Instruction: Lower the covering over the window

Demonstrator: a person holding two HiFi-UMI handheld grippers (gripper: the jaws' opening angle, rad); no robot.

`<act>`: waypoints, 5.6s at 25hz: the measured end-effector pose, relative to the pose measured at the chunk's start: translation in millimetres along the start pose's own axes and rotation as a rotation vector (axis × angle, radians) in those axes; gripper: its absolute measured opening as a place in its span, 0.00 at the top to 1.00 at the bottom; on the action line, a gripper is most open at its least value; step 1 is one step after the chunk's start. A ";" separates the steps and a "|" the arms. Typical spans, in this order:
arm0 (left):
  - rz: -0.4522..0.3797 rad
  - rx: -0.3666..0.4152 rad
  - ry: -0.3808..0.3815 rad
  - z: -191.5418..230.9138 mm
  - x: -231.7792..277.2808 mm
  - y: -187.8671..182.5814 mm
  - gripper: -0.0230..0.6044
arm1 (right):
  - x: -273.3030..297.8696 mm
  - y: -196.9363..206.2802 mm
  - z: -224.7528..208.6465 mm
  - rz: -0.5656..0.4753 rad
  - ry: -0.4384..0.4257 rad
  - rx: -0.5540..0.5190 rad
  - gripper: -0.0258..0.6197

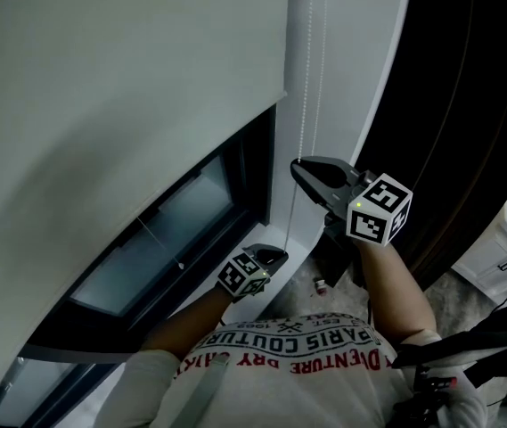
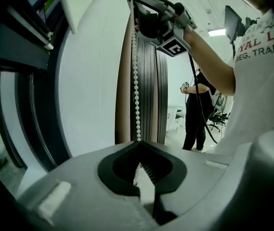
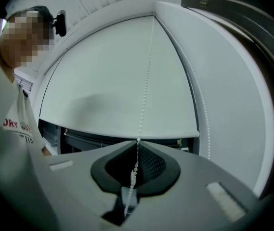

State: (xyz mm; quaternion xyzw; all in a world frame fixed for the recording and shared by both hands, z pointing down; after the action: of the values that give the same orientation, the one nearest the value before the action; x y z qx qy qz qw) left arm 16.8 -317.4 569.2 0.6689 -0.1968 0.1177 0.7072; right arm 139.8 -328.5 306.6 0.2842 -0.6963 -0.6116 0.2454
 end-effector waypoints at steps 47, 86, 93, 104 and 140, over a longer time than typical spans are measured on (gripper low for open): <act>-0.431 -0.003 -0.147 36.2 -97.7 -121.0 0.85 | 2.4 147.6 -28.9 0.240 0.138 0.086 0.95; -0.372 -0.159 -0.257 -255.0 -94.9 -95.9 0.96 | -220.3 174.4 157.9 0.256 -0.027 0.226 0.95; -0.431 -0.188 -0.279 -364.3 -101.0 -85.1 0.96 | -297.1 192.8 240.7 0.257 -0.122 0.215 0.95; -0.410 -0.200 -0.312 -449.9 -139.2 -85.7 0.96 | -337.5 180.7 323.3 0.254 -0.165 0.252 0.95; -0.406 -0.136 -0.218 -470.0 -240.5 -79.5 0.96 | -294.8 148.1 417.2 0.187 -0.126 0.277 0.95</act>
State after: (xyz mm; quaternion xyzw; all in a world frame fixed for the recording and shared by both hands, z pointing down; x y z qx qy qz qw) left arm -107.5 166.1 379.8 0.6545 -0.1410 -0.1135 0.7341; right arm 49.6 187.2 400.4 0.2104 -0.8113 -0.5010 0.2155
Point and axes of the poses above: the fingertips, and each gripper's own axes: x forward along the fingers, z to its left, y out of its underside, the point moved 8 cm from there along -x, backward along the fingers, and after that the axes turned 7 degrees about x, right-handed, at the moved point
